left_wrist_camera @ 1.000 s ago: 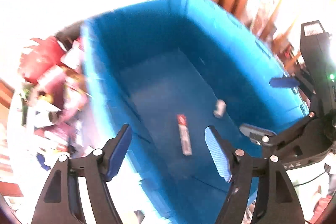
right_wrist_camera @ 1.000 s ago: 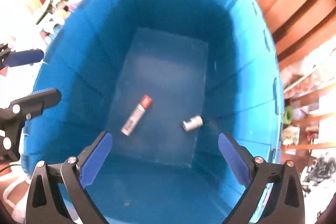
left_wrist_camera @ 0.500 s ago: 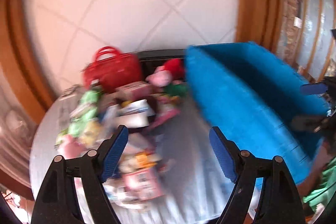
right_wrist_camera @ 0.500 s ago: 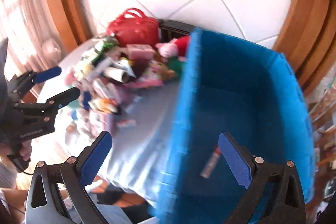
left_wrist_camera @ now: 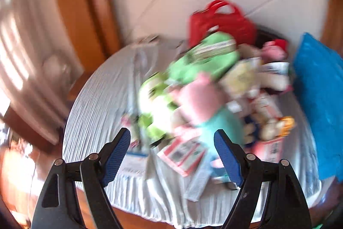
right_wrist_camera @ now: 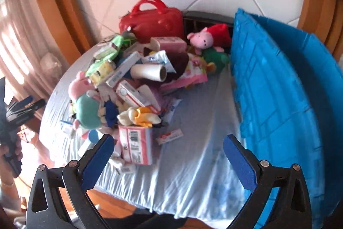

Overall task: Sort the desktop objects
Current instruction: 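Move both tools back to the pile and grasp the white medicine box with left tool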

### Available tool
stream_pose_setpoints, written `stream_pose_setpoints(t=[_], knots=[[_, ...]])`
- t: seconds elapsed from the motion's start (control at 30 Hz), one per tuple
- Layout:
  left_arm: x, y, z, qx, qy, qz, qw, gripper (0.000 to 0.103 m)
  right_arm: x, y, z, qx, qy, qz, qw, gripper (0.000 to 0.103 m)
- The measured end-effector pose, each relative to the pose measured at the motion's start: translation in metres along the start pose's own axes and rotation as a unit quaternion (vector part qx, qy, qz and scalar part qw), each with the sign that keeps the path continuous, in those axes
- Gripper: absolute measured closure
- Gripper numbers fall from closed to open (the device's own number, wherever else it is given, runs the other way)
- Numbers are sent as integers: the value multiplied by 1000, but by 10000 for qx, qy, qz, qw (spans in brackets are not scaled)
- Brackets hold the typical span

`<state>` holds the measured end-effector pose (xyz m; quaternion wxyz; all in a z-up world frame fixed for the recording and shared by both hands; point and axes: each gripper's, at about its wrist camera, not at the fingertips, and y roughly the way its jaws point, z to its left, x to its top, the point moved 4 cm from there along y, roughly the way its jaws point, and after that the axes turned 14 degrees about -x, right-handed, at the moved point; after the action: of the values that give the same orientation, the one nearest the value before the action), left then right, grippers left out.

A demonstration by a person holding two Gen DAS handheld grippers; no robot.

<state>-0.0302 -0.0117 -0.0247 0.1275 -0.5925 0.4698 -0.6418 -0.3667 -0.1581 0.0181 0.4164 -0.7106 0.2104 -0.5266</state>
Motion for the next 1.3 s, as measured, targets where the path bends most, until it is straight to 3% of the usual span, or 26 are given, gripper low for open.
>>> stream_pose_setpoints(t=[0.1, 0.2, 0.4, 0.57, 0.77, 0.83, 0.9, 0.97, 1.0, 1.1, 1.13, 1.3], knots=[[-21, 17, 45, 310, -677, 157, 9971, 23, -9, 30, 7, -94, 153, 174, 9997, 0], [-48, 31, 88, 667, -1389, 302, 9876, 23, -20, 57, 13, -98, 227, 326, 9992, 0], [-101, 68, 139, 964, -2665, 778, 9558, 23, -36, 102, 21, -274, 317, 484, 9979, 0], [-121, 100, 170, 944, -3826, 760, 9159, 23, -38, 129, 25, -251, 182, 666, 9973, 0], [-133, 137, 202, 1139, -5029, 582, 8548, 23, -39, 151, 16, -237, 141, 877, 9958, 0], [-134, 144, 205, 1349, -5150, 504, 8450, 21, -42, 157, 13, -251, 126, 958, 9950, 0], [-131, 152, 207, 1512, -5097, 525, 8453, 20, -46, 165, 11, -252, 128, 1071, 9939, 0], [-137, 164, 208, 1345, -5305, 610, 8347, 10, -51, 173, 10, -253, 145, 1196, 9924, 0], [-136, 165, 208, 1403, -5318, 564, 8333, 9, -54, 177, 11, -240, 149, 1257, 9917, 0], [-135, 170, 197, 1539, -5006, 780, 8483, 11, -59, 184, 15, -181, 160, 1372, 9903, 0], [-136, 168, 190, 1469, -4869, 754, 8577, 15, -60, 186, 18, -155, 161, 1383, 9901, 0], [-144, 149, 164, 1549, -4323, 680, 8857, 24, -60, 187, 41, -30, 118, 1357, 9907, 0]])
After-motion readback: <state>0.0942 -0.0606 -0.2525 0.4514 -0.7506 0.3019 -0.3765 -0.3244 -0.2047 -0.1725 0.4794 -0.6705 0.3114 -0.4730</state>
